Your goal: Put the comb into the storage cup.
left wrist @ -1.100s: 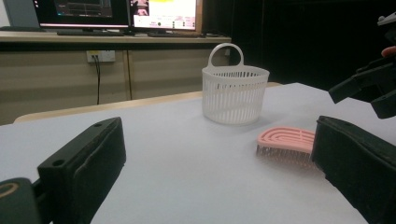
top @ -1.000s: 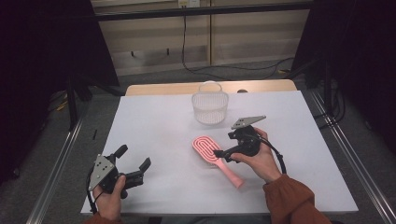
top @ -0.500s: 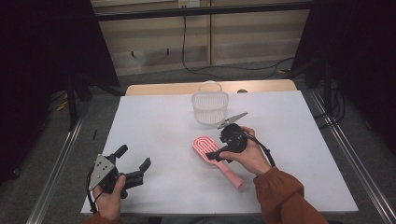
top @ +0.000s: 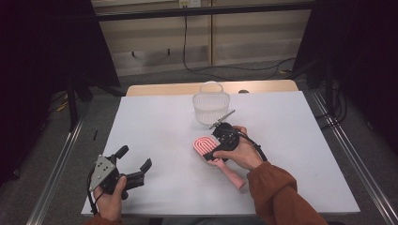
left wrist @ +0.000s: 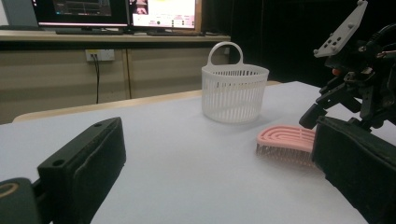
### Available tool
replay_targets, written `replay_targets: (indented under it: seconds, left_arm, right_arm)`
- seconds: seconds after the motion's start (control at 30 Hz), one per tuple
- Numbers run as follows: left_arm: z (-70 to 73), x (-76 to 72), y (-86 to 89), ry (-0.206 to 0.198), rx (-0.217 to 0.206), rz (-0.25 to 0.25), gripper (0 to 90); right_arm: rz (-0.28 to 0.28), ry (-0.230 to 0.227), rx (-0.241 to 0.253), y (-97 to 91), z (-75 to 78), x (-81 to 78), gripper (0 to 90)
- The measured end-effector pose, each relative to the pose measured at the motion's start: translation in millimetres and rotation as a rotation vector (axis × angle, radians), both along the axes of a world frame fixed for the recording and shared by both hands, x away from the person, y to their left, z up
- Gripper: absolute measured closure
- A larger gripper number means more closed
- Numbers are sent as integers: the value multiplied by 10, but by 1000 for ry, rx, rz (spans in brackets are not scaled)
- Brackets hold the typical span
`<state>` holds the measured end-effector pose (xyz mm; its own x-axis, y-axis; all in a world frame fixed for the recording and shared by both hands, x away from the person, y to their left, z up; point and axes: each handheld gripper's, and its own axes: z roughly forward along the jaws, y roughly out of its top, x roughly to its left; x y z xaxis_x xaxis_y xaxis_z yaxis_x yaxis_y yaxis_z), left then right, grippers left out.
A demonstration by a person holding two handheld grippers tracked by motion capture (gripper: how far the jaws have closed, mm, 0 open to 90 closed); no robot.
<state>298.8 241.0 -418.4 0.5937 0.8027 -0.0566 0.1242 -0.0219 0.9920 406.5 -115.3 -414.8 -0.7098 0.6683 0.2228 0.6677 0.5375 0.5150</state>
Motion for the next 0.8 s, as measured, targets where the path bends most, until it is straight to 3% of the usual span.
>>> replay_targets:
  seconds: [0.27, 0.4, 0.8]
  left_arm:
    - [2, 0, 2, 0, 6, -1, 31]
    - [4, -1, 5, -3, 6, -1, 31]
    - [3, 1, 4, -1, 7, -3, 32]
  right_arm:
    - [15, 9, -46, 132, -15, 11, 70]
    - [8, 35, -68, 184, -71, 21, 95]
    - [-21, 47, -122, 263, -107, 60, 80]
